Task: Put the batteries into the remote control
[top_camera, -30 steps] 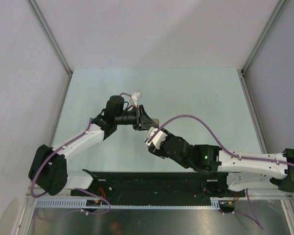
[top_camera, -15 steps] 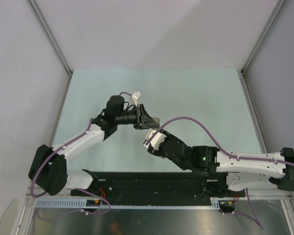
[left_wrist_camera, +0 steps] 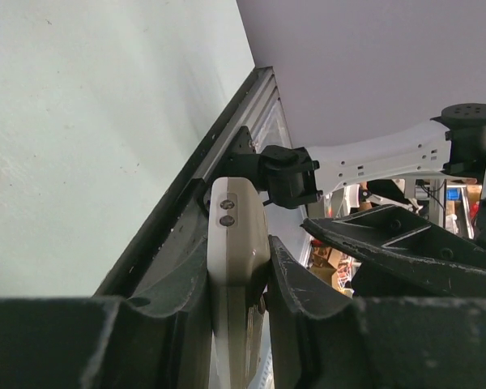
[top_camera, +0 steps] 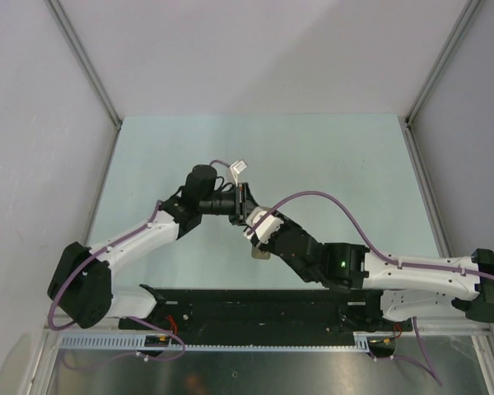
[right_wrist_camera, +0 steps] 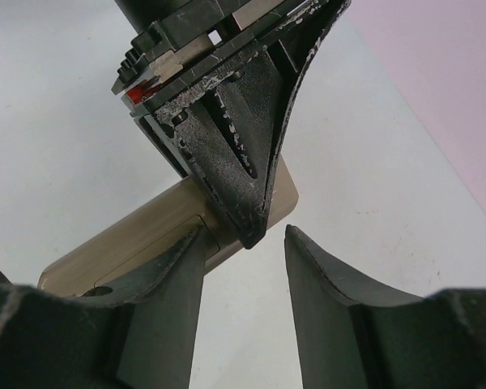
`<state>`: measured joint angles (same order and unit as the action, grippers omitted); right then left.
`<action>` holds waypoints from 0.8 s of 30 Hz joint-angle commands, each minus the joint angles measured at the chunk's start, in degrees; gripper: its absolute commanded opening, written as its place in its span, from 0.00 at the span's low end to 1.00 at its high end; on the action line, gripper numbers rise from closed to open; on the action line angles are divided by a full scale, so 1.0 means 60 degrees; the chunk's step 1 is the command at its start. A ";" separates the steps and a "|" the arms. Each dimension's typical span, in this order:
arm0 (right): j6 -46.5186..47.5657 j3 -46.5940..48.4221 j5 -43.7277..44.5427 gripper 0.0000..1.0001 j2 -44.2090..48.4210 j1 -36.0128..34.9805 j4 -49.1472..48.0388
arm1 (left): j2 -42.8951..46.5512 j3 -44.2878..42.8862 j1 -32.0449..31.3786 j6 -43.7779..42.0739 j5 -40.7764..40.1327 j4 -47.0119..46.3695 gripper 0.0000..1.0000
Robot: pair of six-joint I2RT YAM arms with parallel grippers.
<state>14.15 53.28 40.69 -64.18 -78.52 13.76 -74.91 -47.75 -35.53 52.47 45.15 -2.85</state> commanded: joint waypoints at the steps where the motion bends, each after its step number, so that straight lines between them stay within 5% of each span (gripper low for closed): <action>1: 0.0058 0.0085 0.0207 0.49 0.0106 0.0020 -0.0243 | 0.0108 -0.0201 -0.0070 0.0191 0.0430 -0.0316 0.00; 11: -0.1010 0.0364 -0.0569 0.80 0.0970 0.0166 0.0314 | 0.0005 -0.0041 0.0223 0.0308 -0.0198 -0.0403 0.00; 20: -0.2299 0.0364 -0.3189 0.57 0.2215 0.1395 0.0270 | 0.0283 0.0983 0.0311 0.0967 -0.0464 -0.2511 0.02; 22: -0.2315 0.0364 -0.3992 0.63 0.2420 0.2011 0.0270 | 0.0313 0.1073 0.0311 0.1113 -0.0376 -0.2892 0.00; 24: -0.2607 0.0422 -0.4639 0.83 0.2435 0.2551 0.0445 | 0.0313 0.1131 0.0311 0.1230 -0.0347 -0.2996 0.00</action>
<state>2.09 53.30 23.57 -50.83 -68.25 16.16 -75.20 -41.50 -34.00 57.06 42.72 -13.58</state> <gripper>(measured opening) 0.699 0.309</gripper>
